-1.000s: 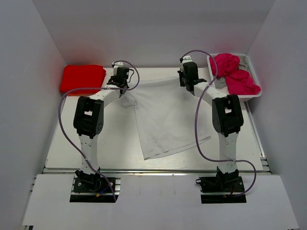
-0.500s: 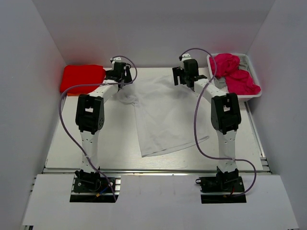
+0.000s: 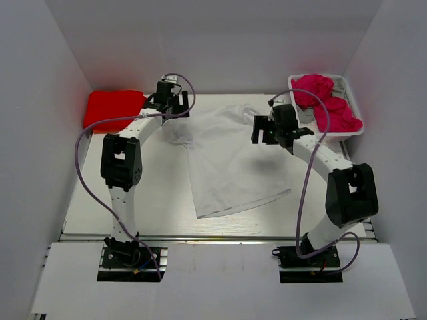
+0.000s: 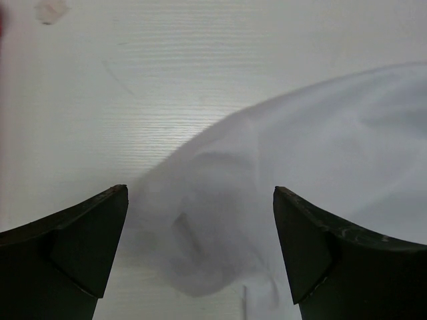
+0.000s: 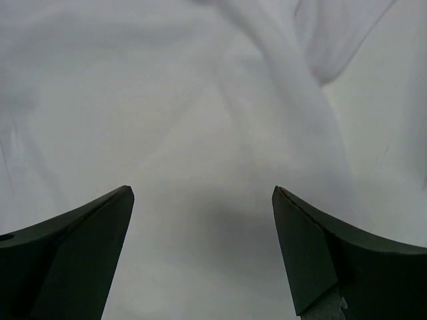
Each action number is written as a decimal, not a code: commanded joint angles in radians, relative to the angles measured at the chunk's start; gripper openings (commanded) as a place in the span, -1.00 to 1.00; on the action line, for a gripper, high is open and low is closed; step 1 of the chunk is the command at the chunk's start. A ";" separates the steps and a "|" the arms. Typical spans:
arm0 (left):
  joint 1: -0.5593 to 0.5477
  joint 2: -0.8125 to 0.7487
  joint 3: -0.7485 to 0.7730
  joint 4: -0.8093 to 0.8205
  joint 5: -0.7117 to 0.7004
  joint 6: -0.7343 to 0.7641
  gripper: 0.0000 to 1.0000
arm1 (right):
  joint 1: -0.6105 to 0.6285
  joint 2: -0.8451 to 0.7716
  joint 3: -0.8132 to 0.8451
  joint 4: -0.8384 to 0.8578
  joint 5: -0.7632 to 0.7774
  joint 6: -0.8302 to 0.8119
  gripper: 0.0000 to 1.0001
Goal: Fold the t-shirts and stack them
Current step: Flatten out the tshirt
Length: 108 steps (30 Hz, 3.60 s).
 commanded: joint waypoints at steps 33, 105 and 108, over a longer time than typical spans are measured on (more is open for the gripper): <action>-0.109 -0.401 -0.826 0.069 0.281 -0.208 0.99 | -0.013 0.467 0.252 -0.300 0.166 0.184 0.81; -0.195 -0.782 -1.018 -0.120 -0.075 -0.297 -0.62 | -0.033 -0.391 -0.404 -0.203 0.136 0.164 0.81; -0.195 -0.772 -1.018 -0.107 -0.063 -0.284 -0.89 | -0.028 -0.398 -0.419 -0.211 0.140 0.167 0.81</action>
